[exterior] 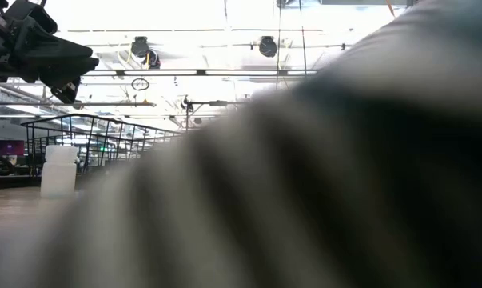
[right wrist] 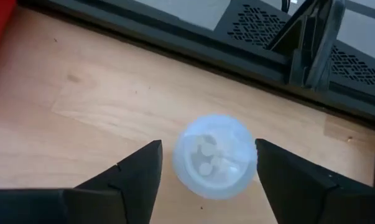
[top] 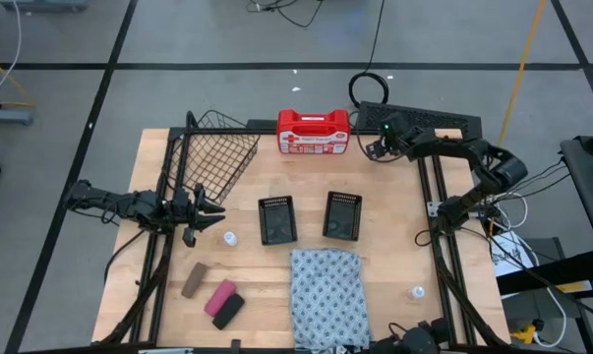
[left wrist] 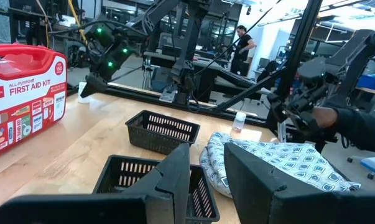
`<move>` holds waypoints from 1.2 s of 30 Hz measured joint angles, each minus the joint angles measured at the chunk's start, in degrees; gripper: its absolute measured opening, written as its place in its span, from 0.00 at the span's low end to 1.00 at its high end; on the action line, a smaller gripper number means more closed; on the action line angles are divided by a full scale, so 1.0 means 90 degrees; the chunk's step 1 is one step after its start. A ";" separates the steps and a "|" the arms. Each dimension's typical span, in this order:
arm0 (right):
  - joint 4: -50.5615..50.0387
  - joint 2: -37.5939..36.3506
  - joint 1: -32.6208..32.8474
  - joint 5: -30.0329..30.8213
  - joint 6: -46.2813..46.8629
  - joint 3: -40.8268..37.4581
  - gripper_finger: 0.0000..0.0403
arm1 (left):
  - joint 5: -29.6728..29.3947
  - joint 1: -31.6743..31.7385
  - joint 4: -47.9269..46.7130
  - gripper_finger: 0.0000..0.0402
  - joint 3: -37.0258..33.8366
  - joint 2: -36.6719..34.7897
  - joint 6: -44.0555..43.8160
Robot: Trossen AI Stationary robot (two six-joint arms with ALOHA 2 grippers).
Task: Pick & Place Medicine items
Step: Put the top white pill bottle into the right black basket
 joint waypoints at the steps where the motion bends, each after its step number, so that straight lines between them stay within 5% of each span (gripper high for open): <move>1: 0.0006 0.0013 0.0000 0.0000 0.0000 0.0000 0.58 | 0.0001 0.0000 0.0000 0.27 0.0000 0.0001 0.0000; 13: 0.0023 0.0017 0.0005 -0.0104 -0.0184 0.0005 0.34 | 0.0002 0.0000 -0.0002 0.27 0.0000 0.0002 0.0000; 22: -0.0492 -0.0010 0.0356 -0.0636 -0.0481 0.0032 0.41 | 0.0000 0.0002 0.0000 0.27 0.0000 0.0002 0.0000; 36: -0.1235 -0.0003 0.2095 -0.0657 -0.0168 0.0019 0.37 | 0.0002 0.0000 -0.0002 0.27 0.0000 0.0002 0.0000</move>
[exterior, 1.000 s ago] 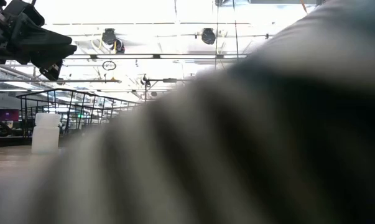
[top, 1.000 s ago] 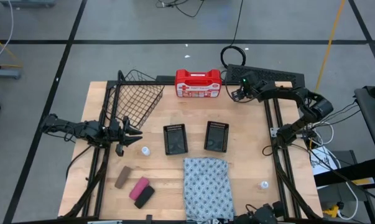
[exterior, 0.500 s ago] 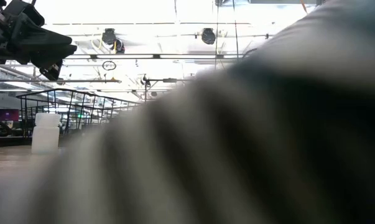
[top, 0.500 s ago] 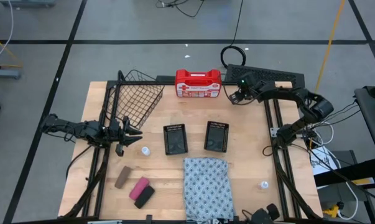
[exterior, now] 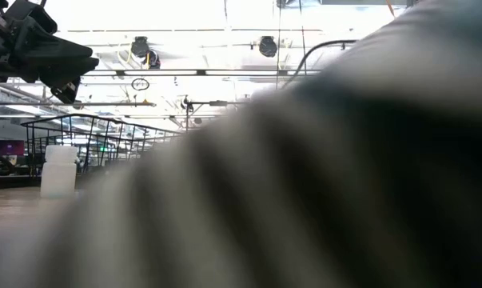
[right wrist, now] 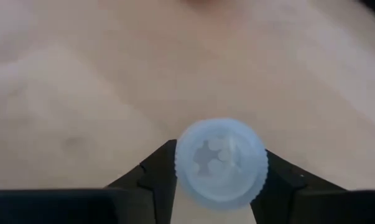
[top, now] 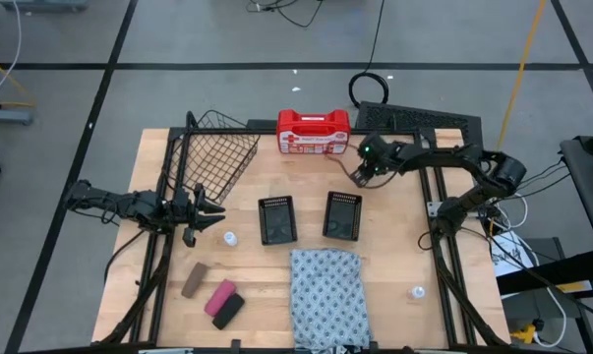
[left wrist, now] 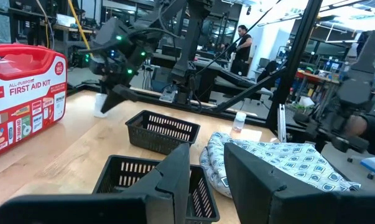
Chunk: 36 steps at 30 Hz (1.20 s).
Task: Pick & Place Medicine items
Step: Put the top white pill bottle into the right black basket
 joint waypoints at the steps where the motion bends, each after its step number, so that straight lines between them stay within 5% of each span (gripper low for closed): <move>1: 0.0025 0.0001 0.0150 -0.0003 -0.0001 -0.0005 0.37 | -0.0001 0.0001 0.0002 0.27 0.0000 -0.0001 0.0000; 10: 0.0206 -0.0294 0.1078 0.0181 -0.0139 -0.0040 0.34 | 0.0000 0.0000 0.0000 0.27 0.0000 -0.0001 0.0000; 28: -0.0867 -0.3708 0.2647 0.0472 0.0704 -0.0280 0.34 | -0.0002 0.0002 0.0002 0.27 0.0000 0.0000 0.0000; 36: -0.0353 -0.3999 0.3569 0.0528 0.1533 -0.1091 0.34 | -0.0002 0.0000 0.0002 0.27 0.0000 -0.0002 0.0000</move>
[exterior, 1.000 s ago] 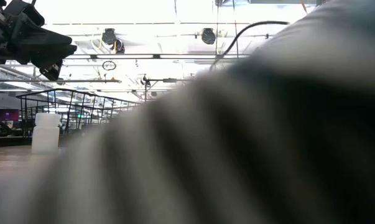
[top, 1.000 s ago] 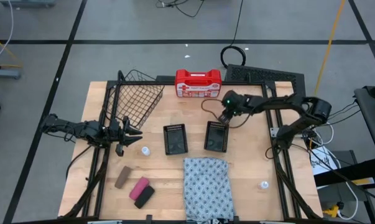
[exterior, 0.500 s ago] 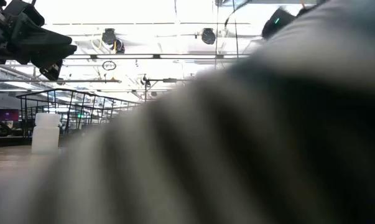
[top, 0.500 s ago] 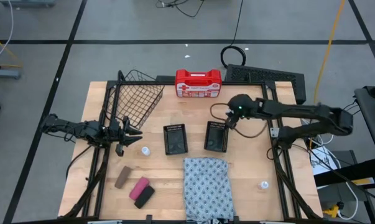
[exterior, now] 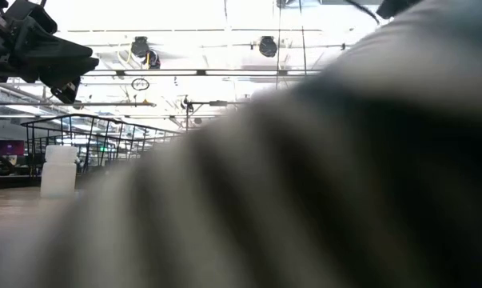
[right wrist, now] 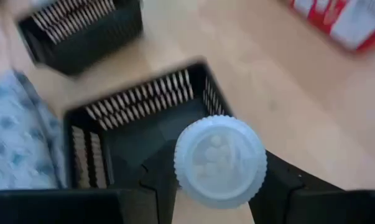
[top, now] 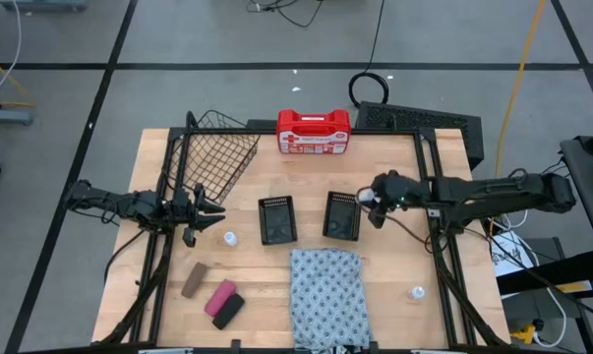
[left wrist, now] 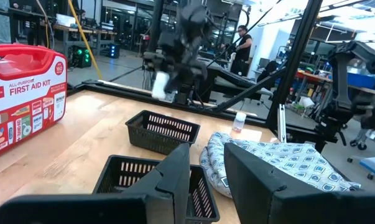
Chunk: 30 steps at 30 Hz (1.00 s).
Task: Pick & Place Medicine items
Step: Put the top white pill bottle into the right black basket
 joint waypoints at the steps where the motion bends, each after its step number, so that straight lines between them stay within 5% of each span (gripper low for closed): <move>1: -0.0024 0.0048 0.0046 0.0072 0.0100 -0.0066 0.34 | 0.0000 0.0000 0.0000 0.27 0.0000 0.0002 0.0000; 12: -0.0993 0.0297 0.0135 0.0804 0.1143 -0.0128 0.34 | 0.0000 0.0001 0.0000 0.27 0.0000 0.0000 0.0000; 30: 0.0361 0.1508 0.0038 0.0832 0.0464 -0.0126 0.35 | 0.0000 0.0002 0.0000 0.27 0.0000 0.0000 0.0000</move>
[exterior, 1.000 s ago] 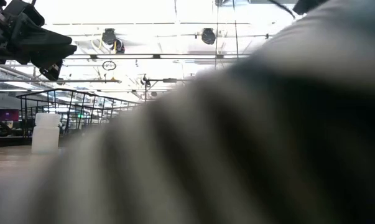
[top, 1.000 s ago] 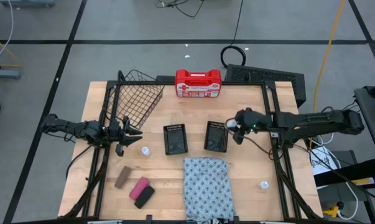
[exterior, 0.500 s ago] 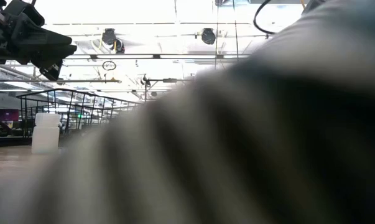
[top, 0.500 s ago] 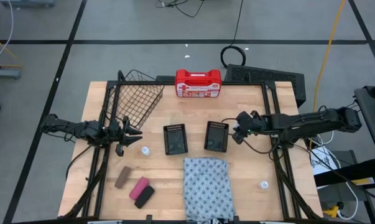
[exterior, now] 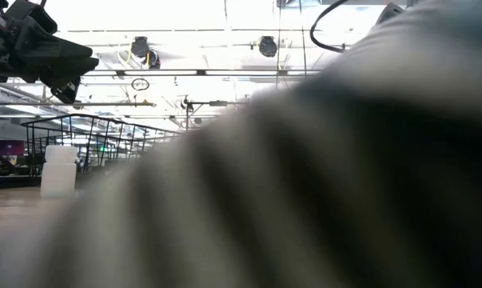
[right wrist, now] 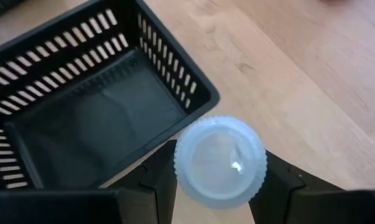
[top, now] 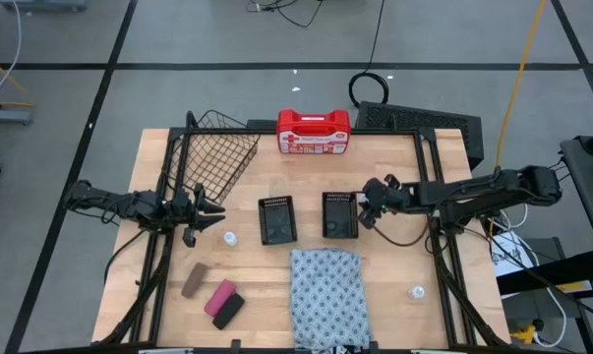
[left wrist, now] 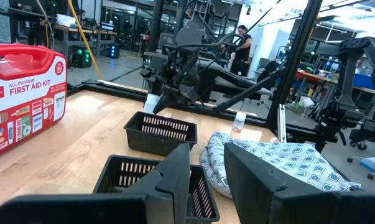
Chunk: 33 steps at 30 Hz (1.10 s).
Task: Pick & Place Medicine items
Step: Put the top white pill bottle into the right black basket
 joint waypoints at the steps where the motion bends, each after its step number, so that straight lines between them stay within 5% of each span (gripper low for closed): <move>1: -0.0002 -0.0001 -0.0034 0.0005 0.0000 0.0000 0.35 | 0.0001 -0.0002 0.0000 0.27 0.0000 0.0002 -0.0002; 14: -0.0459 -0.0727 -0.0558 0.0375 -0.0360 0.0003 0.36 | 0.0000 -0.0001 0.0000 0.27 0.0000 0.0001 0.0000; 25: -0.1643 -0.1354 -0.0838 0.1490 0.0025 0.0010 0.36 | 0.0002 -0.0001 0.0000 0.27 0.0000 0.0002 0.0000; 33: -0.1510 -0.1342 -0.0919 0.1451 0.0106 0.0010 0.35 | 0.0002 -0.0002 0.0000 0.27 0.0000 0.0000 0.0000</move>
